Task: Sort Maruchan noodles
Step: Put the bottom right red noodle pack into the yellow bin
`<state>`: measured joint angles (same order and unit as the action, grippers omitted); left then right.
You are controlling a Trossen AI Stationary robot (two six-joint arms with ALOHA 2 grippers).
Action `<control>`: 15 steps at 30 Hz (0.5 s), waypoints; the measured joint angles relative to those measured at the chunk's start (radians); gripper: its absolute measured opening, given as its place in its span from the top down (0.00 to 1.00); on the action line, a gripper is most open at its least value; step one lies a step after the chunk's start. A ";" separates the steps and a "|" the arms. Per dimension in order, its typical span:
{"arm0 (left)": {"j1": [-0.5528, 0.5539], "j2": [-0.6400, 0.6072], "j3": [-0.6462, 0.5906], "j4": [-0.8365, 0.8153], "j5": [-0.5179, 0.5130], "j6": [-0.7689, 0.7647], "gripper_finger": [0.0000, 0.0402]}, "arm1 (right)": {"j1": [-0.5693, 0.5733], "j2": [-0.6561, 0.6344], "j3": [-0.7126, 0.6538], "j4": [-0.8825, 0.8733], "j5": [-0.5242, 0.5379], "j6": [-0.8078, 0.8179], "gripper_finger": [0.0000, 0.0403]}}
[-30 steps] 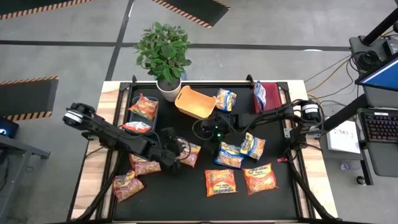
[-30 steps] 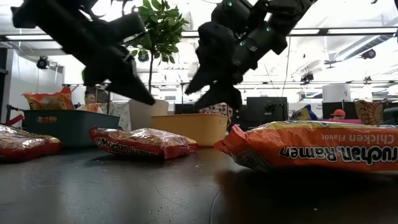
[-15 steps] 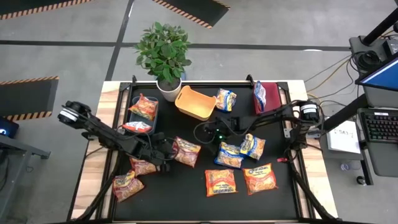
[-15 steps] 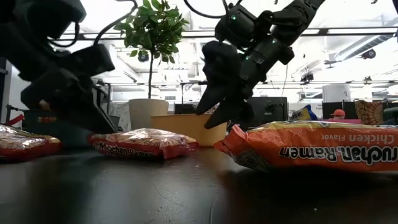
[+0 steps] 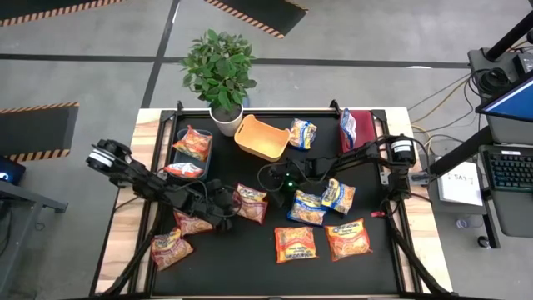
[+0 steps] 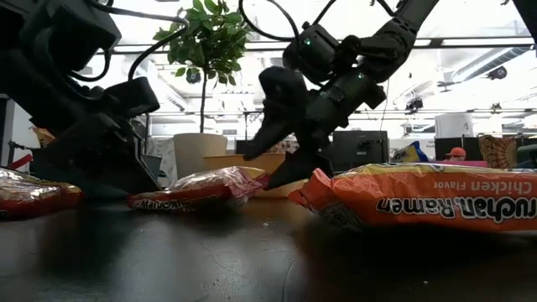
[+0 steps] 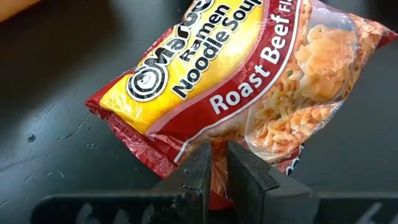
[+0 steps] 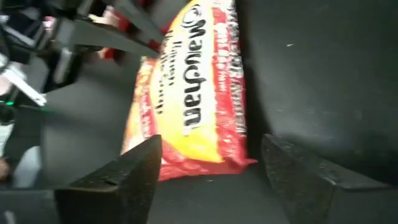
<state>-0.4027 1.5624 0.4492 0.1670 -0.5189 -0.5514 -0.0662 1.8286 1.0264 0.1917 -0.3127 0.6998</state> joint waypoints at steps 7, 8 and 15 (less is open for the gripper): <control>0.000 0.002 -0.002 0.010 -0.017 -0.002 0.91 | 0.000 0.011 0.001 0.052 -0.002 0.008 0.21; 0.000 0.002 -0.003 0.015 -0.018 -0.003 0.91 | 0.000 0.020 0.001 0.067 -0.002 0.012 0.21; 0.001 0.005 -0.004 0.035 -0.045 -0.009 0.91 | 0.010 0.117 0.000 0.273 -0.035 0.067 0.22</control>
<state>-0.4015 1.5669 0.4450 0.2024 -0.5638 -0.5602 -0.0561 1.9456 1.0267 0.4652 -0.3476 0.7670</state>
